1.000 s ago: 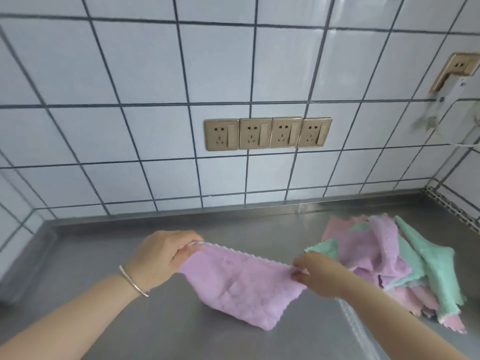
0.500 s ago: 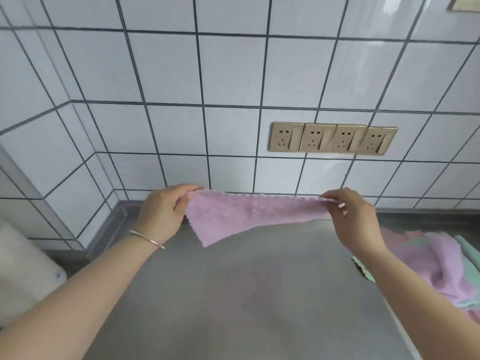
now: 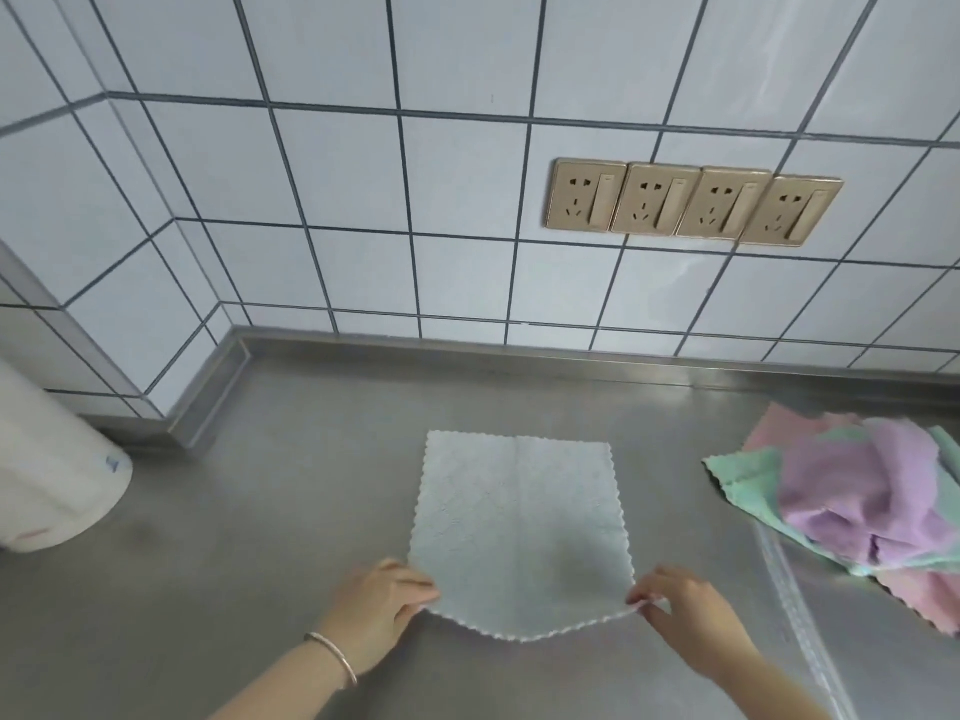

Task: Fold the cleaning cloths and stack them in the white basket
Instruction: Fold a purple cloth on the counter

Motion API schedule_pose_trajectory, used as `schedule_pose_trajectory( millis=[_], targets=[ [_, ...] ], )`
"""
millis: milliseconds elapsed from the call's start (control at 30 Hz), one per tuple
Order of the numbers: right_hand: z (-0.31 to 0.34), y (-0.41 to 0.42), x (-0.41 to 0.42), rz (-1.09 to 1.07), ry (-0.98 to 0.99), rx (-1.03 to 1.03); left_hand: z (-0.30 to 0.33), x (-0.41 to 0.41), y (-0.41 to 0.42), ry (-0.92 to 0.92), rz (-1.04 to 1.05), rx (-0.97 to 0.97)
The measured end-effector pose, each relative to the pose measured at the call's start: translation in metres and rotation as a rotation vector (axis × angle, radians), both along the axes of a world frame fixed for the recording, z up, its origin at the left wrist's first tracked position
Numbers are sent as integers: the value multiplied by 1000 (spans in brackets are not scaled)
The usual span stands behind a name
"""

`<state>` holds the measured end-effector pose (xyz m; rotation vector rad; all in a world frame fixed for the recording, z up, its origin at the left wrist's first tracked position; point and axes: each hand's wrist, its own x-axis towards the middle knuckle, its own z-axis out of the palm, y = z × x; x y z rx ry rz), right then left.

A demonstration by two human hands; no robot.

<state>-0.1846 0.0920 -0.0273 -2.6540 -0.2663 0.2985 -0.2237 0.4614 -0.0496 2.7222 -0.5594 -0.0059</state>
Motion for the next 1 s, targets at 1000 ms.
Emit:
schedule_pose_trajectory(
  millis=[1000],
  targets=[
    [-43, 4, -44, -268, -129, 15, -25, -33, -14, 228, 497, -345]
  ],
)
